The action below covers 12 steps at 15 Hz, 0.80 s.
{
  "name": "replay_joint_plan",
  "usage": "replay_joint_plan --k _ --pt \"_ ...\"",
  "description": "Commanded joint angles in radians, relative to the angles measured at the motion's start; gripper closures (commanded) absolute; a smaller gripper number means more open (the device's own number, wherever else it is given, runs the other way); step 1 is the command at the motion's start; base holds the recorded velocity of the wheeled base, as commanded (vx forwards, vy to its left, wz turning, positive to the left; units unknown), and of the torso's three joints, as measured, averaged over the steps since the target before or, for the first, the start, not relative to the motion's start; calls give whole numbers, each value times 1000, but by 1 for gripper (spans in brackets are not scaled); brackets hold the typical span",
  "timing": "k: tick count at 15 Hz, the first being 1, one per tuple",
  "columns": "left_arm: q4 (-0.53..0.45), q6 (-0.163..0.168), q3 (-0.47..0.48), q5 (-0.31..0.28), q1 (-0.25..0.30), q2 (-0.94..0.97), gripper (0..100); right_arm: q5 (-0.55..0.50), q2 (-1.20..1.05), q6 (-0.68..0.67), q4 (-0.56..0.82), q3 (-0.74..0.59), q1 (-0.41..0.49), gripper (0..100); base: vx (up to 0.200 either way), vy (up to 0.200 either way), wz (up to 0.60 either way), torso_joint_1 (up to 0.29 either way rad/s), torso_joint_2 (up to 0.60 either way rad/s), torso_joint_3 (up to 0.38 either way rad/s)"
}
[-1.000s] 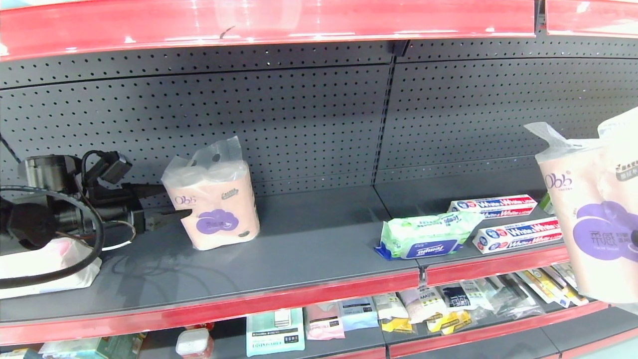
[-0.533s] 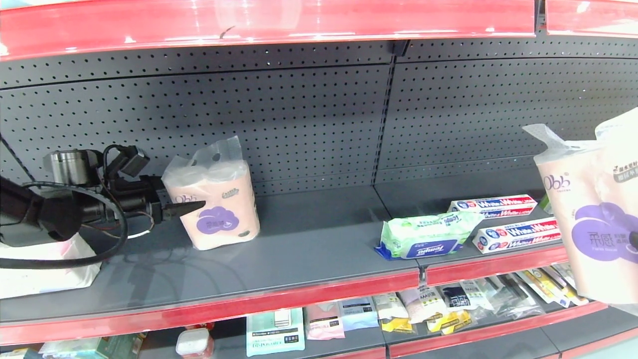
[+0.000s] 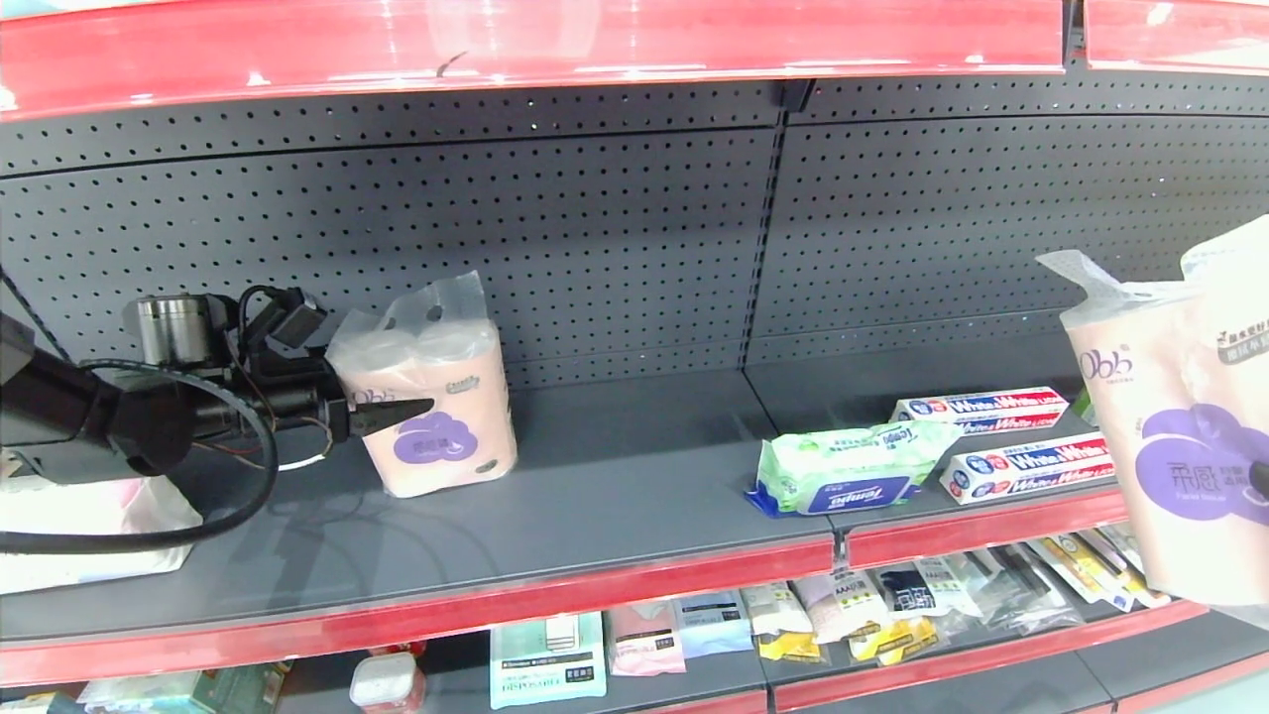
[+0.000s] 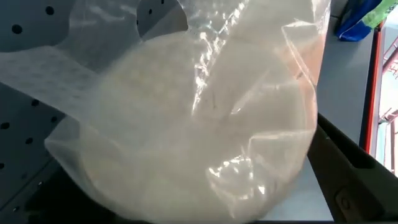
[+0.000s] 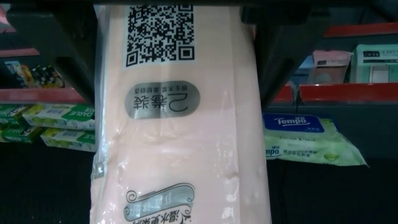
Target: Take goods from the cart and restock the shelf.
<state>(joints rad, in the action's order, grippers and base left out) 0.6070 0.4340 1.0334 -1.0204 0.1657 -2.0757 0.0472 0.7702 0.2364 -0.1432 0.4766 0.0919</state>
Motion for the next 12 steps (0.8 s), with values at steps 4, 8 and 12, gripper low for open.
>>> replay_joint_plan --k 4,8,12 --pt "2 5 -15 0 -8 3 100 2 1 0 1 -3 0 100 0 0 0 0 0 0" --pt "76 9 -102 -6 -9 16 100 2 3 0 -1 -4 0 100 0 0 0 0 0 0" --pt "125 -17 -217 -26 -9 94 100 2 4 0 -1 -6 0 100 0 0 0 0 0 0"
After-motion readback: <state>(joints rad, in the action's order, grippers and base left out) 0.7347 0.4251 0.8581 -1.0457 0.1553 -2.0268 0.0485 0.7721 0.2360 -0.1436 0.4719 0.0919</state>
